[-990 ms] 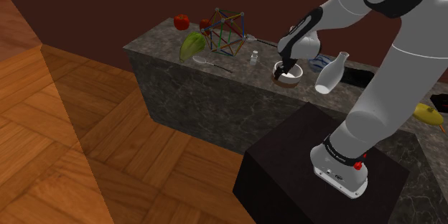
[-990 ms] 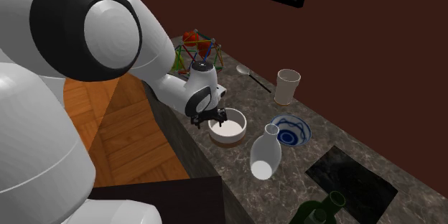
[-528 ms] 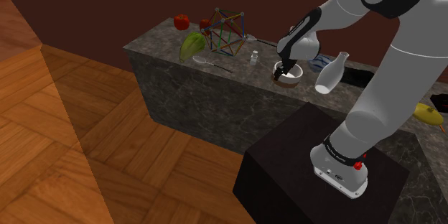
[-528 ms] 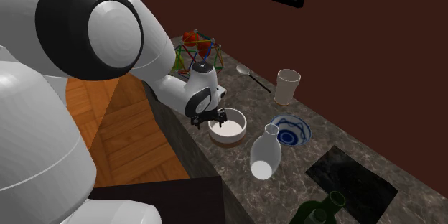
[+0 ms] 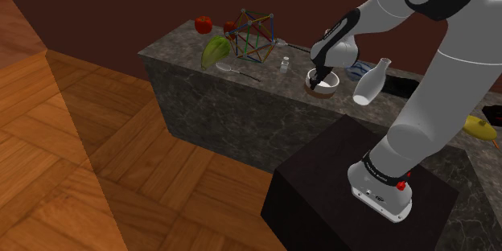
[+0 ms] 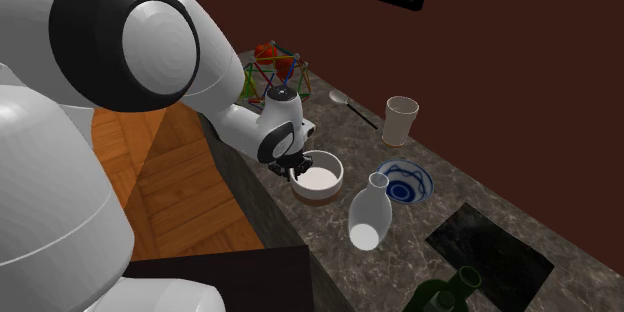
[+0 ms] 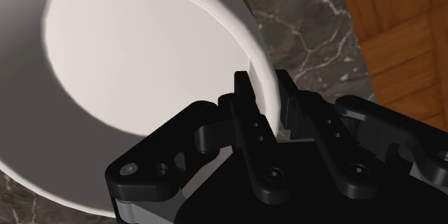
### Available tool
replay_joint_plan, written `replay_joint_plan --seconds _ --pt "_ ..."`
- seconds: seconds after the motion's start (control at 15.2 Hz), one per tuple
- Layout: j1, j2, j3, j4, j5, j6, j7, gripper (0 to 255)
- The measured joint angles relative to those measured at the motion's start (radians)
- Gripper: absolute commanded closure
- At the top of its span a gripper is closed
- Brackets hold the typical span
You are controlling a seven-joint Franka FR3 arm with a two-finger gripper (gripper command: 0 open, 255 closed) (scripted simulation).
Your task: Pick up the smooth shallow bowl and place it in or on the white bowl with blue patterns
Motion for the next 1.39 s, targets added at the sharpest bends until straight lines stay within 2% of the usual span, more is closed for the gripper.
replay_joint_plan --seconds 0.26,0.79,1.39 --pt "0.007 -0.013 -0.009 0.0 -0.016 -0.012 0.014 255" --pt "0.035 -0.126 -0.058 -0.004 -0.14 -0.11 0.106 255" --pt "0.036 -0.249 -0.073 0.016 -0.251 -0.242 0.189 255"
